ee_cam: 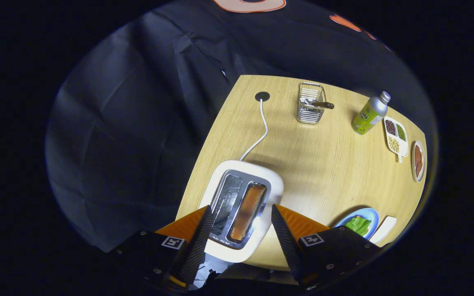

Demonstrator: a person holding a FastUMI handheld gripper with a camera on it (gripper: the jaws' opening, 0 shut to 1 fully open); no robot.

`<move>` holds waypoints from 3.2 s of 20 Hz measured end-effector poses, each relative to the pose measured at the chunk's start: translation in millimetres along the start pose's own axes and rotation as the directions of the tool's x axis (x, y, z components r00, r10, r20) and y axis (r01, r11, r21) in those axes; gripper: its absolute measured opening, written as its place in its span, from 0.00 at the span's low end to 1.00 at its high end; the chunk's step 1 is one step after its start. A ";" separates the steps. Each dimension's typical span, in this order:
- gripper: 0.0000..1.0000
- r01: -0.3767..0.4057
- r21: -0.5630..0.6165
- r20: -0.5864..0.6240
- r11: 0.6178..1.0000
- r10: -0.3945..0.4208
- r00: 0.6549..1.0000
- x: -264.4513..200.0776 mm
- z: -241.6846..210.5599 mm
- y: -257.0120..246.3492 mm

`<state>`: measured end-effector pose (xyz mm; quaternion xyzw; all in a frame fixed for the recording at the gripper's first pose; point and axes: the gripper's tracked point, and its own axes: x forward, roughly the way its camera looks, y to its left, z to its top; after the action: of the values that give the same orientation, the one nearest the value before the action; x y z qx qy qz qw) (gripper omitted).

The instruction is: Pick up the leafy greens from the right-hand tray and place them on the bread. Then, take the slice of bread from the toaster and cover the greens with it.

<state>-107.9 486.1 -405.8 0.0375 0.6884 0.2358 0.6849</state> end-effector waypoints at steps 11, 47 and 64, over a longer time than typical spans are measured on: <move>0.45 0.030 0.057 -0.108 0.998 -0.024 0.994 29.2 -12.4 -6.7; 0.10 -0.313 0.140 0.254 0.939 0.271 0.928 -140.9 -33.3 -124.8; 0.10 -0.350 0.388 0.208 0.853 0.289 0.934 -74.3 -133.3 -248.0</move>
<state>-164.2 202.1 -436.9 0.3142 0.6562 0.1902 0.6591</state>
